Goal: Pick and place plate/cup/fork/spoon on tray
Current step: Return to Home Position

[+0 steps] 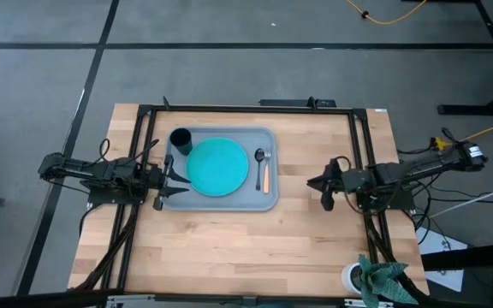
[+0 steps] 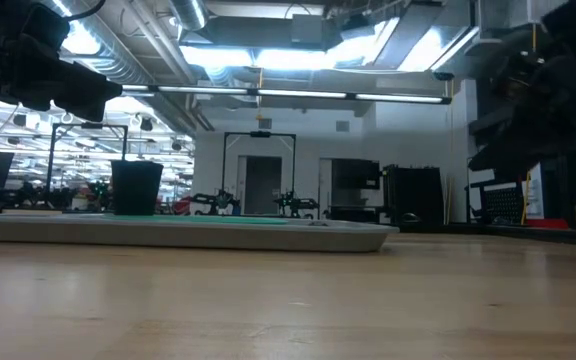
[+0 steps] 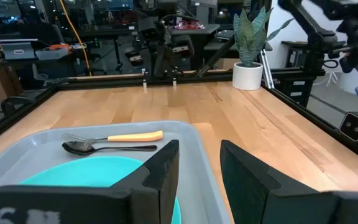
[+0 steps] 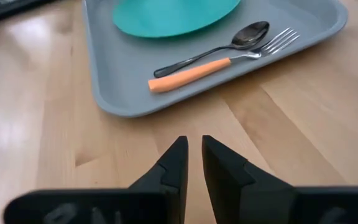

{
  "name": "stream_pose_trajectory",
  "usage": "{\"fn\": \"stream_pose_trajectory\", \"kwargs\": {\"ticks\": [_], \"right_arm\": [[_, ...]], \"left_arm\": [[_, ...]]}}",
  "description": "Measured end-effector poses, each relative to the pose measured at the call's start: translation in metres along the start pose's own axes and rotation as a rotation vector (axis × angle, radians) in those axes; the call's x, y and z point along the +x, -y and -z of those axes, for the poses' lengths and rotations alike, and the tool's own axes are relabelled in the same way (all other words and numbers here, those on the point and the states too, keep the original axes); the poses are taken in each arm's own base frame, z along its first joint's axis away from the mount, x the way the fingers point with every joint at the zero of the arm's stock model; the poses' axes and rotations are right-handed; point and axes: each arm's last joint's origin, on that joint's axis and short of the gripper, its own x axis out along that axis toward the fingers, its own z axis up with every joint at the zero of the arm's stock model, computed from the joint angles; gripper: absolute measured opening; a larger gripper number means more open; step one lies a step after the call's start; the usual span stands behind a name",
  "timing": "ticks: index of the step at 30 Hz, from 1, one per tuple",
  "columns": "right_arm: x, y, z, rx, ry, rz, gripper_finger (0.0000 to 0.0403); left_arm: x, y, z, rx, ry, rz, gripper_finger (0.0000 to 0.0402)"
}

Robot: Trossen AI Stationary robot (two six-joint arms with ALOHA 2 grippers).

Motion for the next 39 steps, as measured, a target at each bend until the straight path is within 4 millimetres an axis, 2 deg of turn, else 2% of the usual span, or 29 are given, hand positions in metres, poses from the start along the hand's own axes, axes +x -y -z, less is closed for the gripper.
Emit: {"fn": "stream_pose_trajectory", "kwargs": {"ticks": [5, 9, 17, 26, 30, 39], "right_arm": [[-0.007, 0.011, 0.017, 0.024, 0.062, -0.032, 0.0053], [-0.01, 0.015, 0.022, 0.04, 0.103, -0.051, 0.0053], [-0.021, 0.016, 0.013, 0.092, 0.231, -0.111, 0.0053], [-0.031, 0.025, 0.005, 0.161, 0.359, -0.082, 0.0053], [-0.039, 0.027, 0.001, 0.185, 0.433, -0.126, 0.0053], [-0.04, 0.027, 0.001, 0.185, 0.436, -0.129, 0.0053]], "left_arm": [[0.0, 0.0, 0.0, 0.0, 0.001, 0.0, 0.011], [0.0, 0.0, 0.0, 0.0, 0.001, 0.0, 0.011], [0.0, 0.0, 0.0, 0.0, 0.0, 0.0, 0.011], [0.0, 0.0, 0.0, 0.0, 0.0, 0.0, 0.011], [0.0, 0.0, 0.0, 0.0, 0.001, 0.0, 0.011], [0.0, 0.0, 0.0, 0.0, 0.0, 0.0, 0.011]]}}
